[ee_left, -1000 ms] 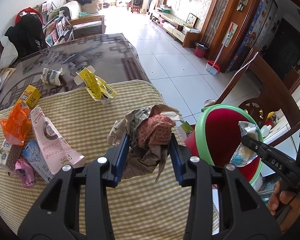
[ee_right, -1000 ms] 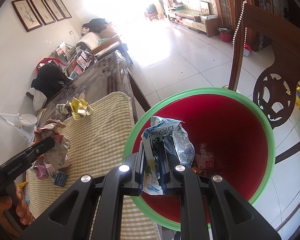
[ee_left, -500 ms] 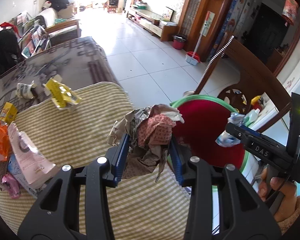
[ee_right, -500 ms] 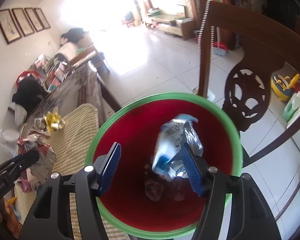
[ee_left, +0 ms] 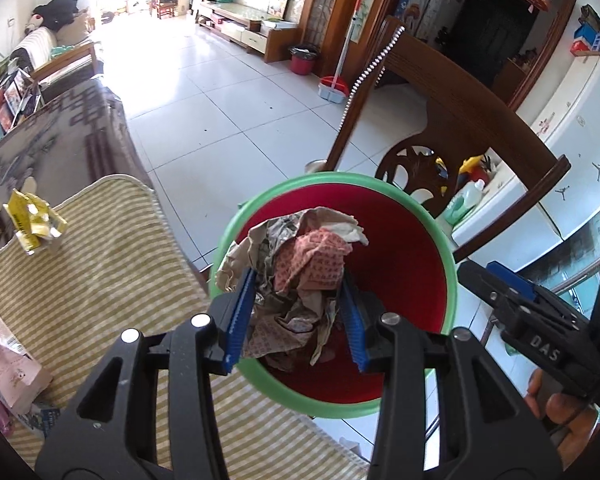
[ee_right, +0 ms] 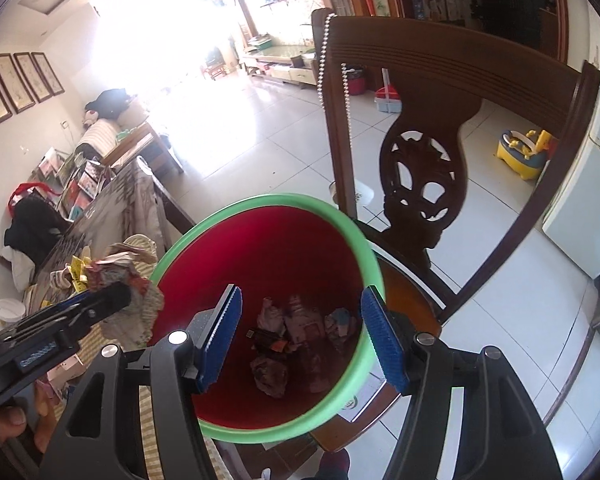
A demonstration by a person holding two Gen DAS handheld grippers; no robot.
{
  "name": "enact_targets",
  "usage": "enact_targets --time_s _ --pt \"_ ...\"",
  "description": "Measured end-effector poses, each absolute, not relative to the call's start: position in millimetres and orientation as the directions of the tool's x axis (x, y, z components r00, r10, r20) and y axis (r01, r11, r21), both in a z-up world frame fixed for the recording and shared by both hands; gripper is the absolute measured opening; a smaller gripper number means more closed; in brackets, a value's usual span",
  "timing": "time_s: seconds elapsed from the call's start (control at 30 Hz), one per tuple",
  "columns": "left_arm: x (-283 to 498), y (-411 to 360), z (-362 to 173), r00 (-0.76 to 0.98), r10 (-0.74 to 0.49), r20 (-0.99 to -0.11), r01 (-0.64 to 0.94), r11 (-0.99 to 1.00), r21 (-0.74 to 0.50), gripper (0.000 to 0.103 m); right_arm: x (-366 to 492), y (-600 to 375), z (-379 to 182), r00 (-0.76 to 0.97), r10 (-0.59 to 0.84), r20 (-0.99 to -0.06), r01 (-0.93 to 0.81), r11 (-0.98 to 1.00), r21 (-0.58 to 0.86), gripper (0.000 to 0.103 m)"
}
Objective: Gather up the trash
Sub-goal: 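Open the right tool over the bin while the left tool releases the paper ball, then grasp the white Yili milk carton on the tablecloth with the left tool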
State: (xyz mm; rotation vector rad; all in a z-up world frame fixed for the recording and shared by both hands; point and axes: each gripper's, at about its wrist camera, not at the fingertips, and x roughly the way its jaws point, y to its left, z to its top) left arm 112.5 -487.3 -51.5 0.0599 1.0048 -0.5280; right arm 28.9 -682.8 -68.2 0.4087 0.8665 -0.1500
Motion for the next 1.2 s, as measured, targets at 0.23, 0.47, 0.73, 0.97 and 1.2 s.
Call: enact_targets --time_s 0.23,0.47,0.73,0.97,1.2 --pt "107.3 -488.7 -45.5 0.412 -0.411 -0.813 0.47 0.86 -0.197 0.073 23.1 -676.4 -67.2 0.643 0.035 -0.765 0.292 0.913 0.286 0.061" --pt "97.7 -430.1 -27.7 0.498 -0.363 -0.787 0.351 0.915 -0.2 0.075 31.8 -648.4 -62.4 0.647 0.074 -0.759 0.224 0.933 0.282 0.061" --pt "85.9 -330.2 -36.3 0.538 -0.274 -0.797 0.148 0.962 -0.231 0.075 51.3 -594.8 -60.6 0.631 0.123 -0.766 0.134 0.955 0.264 0.061" --pt "79.1 -212.7 -38.7 0.576 -0.162 -0.801 -0.012 0.978 -0.206 0.075 54.2 -522.5 -55.8 0.621 0.151 -0.769 0.067 0.967 0.244 0.061" --pt "73.2 -80.4 -71.7 0.498 -0.008 -0.867 -0.191 0.974 -0.118 0.075 48.6 -447.8 -54.6 0.6 0.166 -0.782 0.034 0.972 0.232 0.061"
